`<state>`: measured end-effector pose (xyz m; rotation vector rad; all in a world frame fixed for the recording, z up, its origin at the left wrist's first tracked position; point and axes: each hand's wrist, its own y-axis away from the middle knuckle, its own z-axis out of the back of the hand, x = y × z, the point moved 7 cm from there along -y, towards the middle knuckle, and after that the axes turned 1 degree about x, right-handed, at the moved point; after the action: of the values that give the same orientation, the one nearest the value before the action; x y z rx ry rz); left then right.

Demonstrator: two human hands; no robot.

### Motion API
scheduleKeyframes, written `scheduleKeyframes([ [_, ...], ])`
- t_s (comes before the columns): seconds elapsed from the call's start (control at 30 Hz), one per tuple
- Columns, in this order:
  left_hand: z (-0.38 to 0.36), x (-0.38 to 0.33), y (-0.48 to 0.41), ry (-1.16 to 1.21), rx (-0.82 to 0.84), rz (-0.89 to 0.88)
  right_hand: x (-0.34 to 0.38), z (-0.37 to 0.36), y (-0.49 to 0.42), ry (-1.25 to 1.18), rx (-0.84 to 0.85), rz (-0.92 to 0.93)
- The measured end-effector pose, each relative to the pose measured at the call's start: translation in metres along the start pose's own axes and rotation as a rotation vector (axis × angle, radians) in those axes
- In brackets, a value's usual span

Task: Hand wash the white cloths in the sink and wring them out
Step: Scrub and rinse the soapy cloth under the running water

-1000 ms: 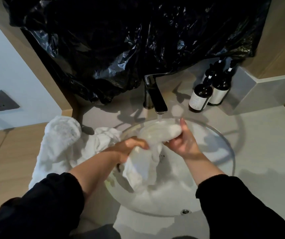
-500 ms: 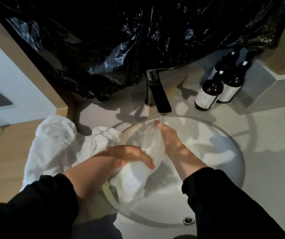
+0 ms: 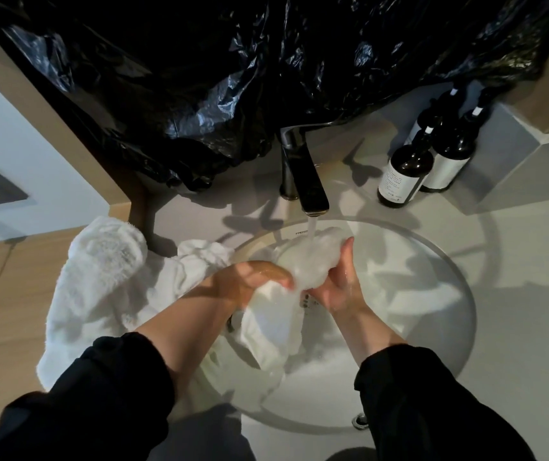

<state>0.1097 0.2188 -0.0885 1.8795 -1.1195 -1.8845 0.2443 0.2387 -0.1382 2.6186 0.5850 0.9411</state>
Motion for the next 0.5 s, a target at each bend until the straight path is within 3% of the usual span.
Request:
scheduleKeyframes([
  [0.07,-0.012,-0.009,-0.001,-0.118,0.089,0.075,0.006,-0.009,0.001,0.090,0.045,-0.003],
  [0.2,-0.016,-0.024,-0.010,-0.372,0.106,0.208,0.019,-0.001,-0.006,0.154,-0.111,0.001],
  [0.37,-0.015,-0.038,-0.018,-0.577,-0.046,0.151,0.025,0.002,-0.006,0.100,-0.291,-0.077],
  [0.5,-0.020,-0.041,-0.019,-0.422,-0.106,0.004,0.029,0.004,-0.003,0.003,-0.308,-0.061],
])
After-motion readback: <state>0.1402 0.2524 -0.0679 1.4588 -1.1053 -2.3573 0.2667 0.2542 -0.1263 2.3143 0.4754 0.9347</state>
